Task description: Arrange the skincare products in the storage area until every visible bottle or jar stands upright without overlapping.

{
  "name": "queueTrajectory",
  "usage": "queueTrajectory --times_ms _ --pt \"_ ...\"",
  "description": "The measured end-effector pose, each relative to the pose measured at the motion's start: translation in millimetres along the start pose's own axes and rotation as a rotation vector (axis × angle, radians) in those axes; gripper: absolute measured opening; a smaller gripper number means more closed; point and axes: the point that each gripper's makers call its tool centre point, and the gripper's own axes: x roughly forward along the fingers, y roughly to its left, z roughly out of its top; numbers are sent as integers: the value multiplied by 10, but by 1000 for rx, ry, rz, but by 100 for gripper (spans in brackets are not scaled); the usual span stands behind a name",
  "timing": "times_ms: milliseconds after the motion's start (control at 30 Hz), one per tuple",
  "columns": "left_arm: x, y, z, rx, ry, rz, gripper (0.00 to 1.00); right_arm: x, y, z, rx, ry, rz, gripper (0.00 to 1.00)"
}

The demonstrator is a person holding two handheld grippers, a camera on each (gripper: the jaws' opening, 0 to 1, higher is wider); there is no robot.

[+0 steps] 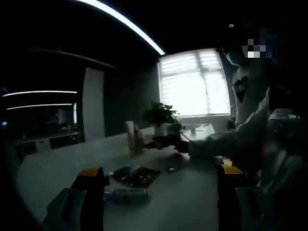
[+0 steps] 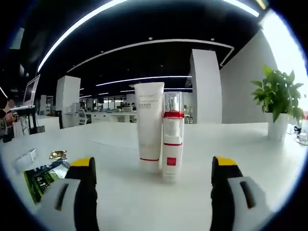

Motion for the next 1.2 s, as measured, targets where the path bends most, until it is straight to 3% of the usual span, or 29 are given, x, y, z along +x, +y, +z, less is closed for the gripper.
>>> queueTrajectory --times_ms 433,667,1200 --pt "40 -9 -37 -4 17 19 100 -361 451 271 5 -95 77 100" --pt "58 -49 -43 -1 21 15 100 -486 678 279 -6 -105 113 100" --pt "43 -39 -75 -15 37 47 100 -563 853 325 -4 -132 161 99"
